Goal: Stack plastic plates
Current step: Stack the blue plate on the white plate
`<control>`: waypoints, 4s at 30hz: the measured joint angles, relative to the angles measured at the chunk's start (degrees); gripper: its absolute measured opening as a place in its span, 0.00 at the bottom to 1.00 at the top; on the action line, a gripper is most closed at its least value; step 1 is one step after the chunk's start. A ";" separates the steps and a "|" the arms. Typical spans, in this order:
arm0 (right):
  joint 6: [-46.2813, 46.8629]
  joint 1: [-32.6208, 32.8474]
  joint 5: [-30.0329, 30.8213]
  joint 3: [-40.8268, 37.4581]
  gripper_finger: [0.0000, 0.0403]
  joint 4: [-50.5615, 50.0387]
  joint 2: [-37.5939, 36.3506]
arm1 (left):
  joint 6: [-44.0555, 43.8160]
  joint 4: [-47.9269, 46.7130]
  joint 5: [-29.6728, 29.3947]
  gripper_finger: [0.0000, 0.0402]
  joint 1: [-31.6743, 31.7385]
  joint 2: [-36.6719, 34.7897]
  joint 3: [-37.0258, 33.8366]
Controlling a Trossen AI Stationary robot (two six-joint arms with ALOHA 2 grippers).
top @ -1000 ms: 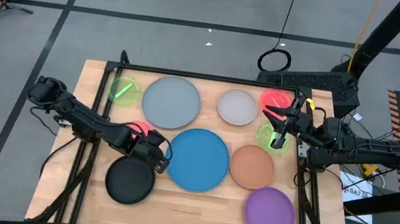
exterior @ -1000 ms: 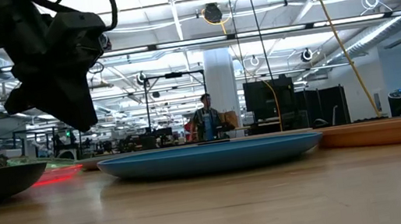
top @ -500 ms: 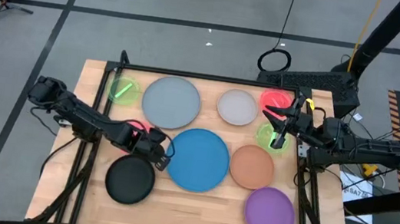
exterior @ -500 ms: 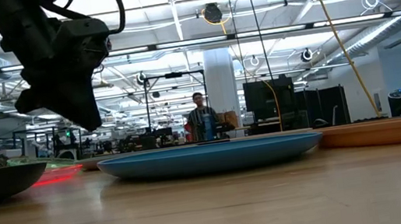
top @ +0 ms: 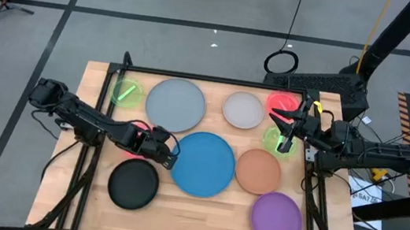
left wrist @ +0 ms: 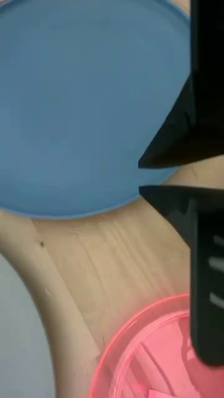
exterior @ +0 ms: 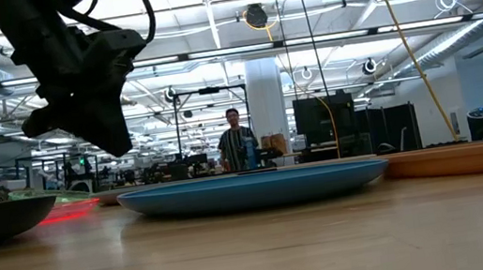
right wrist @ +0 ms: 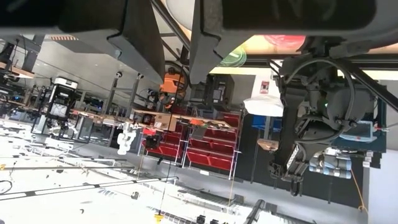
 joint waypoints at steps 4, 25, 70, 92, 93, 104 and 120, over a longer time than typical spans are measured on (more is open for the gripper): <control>-0.16 0.00 0.00 0.00 0.17 0.00 0.01 | 0.64 0.01 -0.09 0.32 1.05 0.00 0.00; -1.04 -0.02 0.09 -0.02 0.17 -0.41 0.47 | 2.26 7.31 -3.01 0.50 5.21 10.47 0.17; -1.51 -0.02 0.22 -0.02 0.17 0.03 0.96 | 7.47 7.15 -2.21 0.03 4.92 7.59 0.28; -1.51 -0.02 0.07 -0.02 0.17 0.07 0.96 | 26.93 -3.13 -4.75 0.03 24.30 -17.22 0.33; -1.49 -0.02 0.07 -0.02 0.17 0.15 0.94 | 28.52 -3.77 -4.76 0.03 26.19 -17.86 0.33; -1.57 -0.02 0.04 -0.02 0.17 0.24 0.96 | 41.45 -7.27 -4.71 0.03 45.37 -18.18 0.35; -2.12 -0.04 0.04 -0.02 0.17 0.22 0.96 | 41.88 -8.41 -3.48 0.11 49.79 -18.16 0.42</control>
